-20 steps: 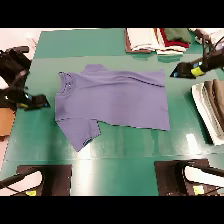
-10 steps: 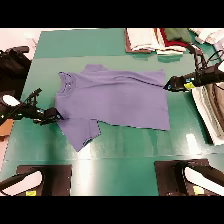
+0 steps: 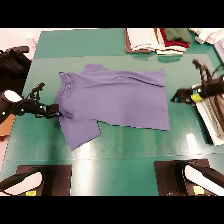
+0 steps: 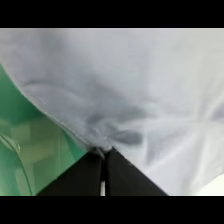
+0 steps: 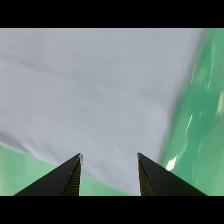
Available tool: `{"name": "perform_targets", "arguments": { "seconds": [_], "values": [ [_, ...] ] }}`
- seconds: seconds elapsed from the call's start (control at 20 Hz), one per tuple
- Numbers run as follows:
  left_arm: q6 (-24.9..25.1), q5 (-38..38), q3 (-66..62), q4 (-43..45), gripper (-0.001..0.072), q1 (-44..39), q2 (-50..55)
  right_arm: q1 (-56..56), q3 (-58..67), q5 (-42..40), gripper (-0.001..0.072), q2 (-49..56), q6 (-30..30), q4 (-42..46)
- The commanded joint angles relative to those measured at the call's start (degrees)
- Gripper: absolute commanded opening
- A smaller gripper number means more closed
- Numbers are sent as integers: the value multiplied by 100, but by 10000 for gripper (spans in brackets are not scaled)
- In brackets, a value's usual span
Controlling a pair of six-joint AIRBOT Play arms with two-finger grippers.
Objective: Fold the shirts.
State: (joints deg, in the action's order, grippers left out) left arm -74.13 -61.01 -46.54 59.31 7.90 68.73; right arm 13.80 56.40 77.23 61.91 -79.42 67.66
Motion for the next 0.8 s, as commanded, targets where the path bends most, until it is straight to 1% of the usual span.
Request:
{"name": "perform_targets", "arguments": {
  "seconds": [0.0,0.15,0.2,0.25,0.3,0.45,0.55,0.6,0.65,0.7,0.75],
  "values": [
    [9,-98,-267,59,27,-11,-7,946,-1259,111,597,-201,7,-9],
    [7,24,-310,55,27,-11,-7,1543,-2170,-70,580,-184,179,-105],
    [7,55,-310,61,27,-11,-7,1578,-2361,-168,522,-186,282,-225],
    [7,57,-310,61,27,-11,-7,1578,-2511,-291,505,-186,361,-396],
    [7,57,-310,59,27,-11,-7,1541,-2618,-450,505,-186,385,-579],
    [7,50,-310,61,27,-11,-7,1104,-2699,-890,497,-149,382,-835],
    [7,55,-310,57,27,-11,-7,664,-2575,-1016,427,74,382,-970],
    [7,50,-310,57,27,-11,-7,474,-2476,-1058,427,221,378,-973],
    [7,44,-310,59,27,-11,-7,225,-2345,-1086,362,389,378,-970],
    [9,39,-313,61,27,-11,-7,-4,-2194,-1080,192,531,385,-953],
    [9,24,-348,83,26,-11,-7,-219,-2061,-1069,102,603,387,-955]
  ]
}}
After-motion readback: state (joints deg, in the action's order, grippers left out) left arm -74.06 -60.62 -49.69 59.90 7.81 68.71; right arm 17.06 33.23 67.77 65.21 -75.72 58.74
